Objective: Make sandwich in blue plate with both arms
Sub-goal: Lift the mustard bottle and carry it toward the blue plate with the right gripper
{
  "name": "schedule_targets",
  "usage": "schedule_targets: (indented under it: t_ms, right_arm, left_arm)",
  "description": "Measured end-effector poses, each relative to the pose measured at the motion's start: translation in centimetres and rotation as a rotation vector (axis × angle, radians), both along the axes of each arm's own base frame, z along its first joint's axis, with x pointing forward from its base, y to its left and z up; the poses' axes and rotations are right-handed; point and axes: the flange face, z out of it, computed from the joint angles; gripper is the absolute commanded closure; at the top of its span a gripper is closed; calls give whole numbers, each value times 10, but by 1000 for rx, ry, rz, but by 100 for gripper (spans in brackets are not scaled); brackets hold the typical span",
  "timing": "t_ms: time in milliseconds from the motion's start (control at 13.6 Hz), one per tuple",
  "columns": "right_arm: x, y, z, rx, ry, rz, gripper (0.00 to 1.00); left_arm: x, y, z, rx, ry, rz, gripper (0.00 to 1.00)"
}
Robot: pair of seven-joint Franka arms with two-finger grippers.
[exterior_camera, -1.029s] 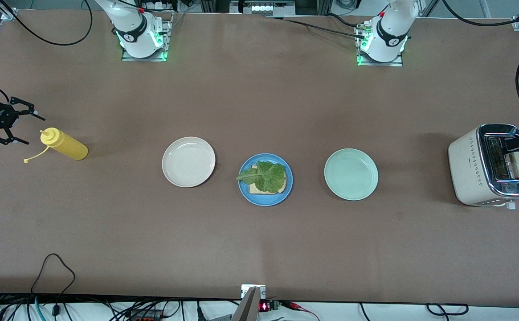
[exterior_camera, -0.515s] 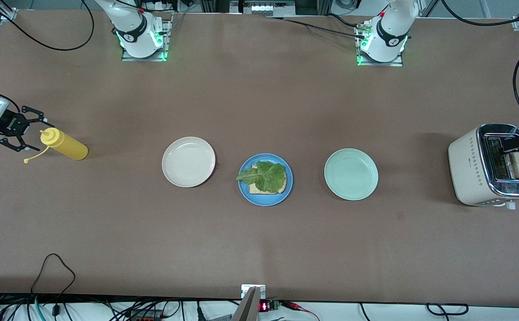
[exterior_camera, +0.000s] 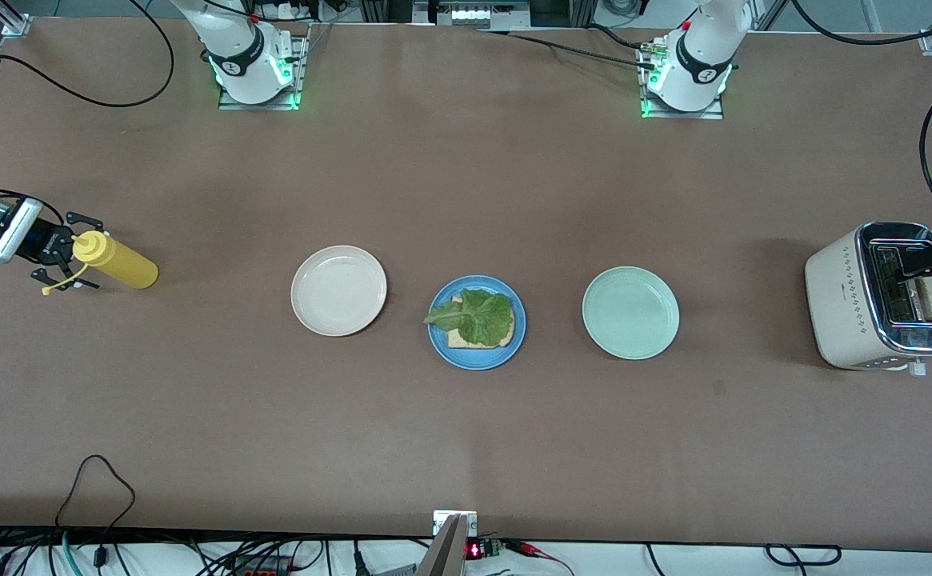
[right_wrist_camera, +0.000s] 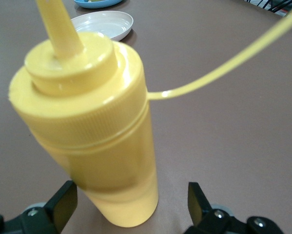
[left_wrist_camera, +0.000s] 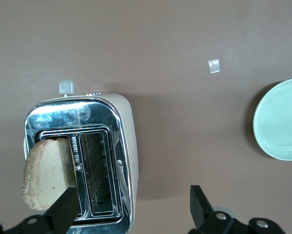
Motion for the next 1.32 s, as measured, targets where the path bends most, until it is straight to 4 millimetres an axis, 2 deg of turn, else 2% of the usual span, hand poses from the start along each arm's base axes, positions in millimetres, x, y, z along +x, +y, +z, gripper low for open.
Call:
schedule_targets:
  t_ms: [294,735,809,882,956,1029,1103,1176,1324]
  right_arm:
    - [-1,4,-15,22,-2,-3,0]
    - [12,28,-27,56,-4,18,0]
    - [13,31,-27,56,-4,23,8]
    - [15,33,-27,55,-4,27,28]
    - [17,35,-26,55,-5,32,57]
    - [19,38,-26,55,-5,39,79]
    - [21,42,-26,53,-5,47,93]
    - [25,47,-26,49,-7,56,98]
    - [34,58,-24,37,-11,79,100]
  left_arm:
    - [1,-5,0,-3,-1,-7,0]
    - [2,-9,0,-5,-1,-14,0]
    - [2,-9,0,-5,-1,-14,0]
    - [2,-9,0,-5,-1,-15,0]
    - [3,-10,0,-5,-1,-15,0]
    - [3,-10,0,-5,-1,-16,0]
    - [3,-11,0,-5,-1,-17,0]
    - [3,-11,0,-5,-2,-18,0]
    - [3,-11,1,-5,-3,-18,0]
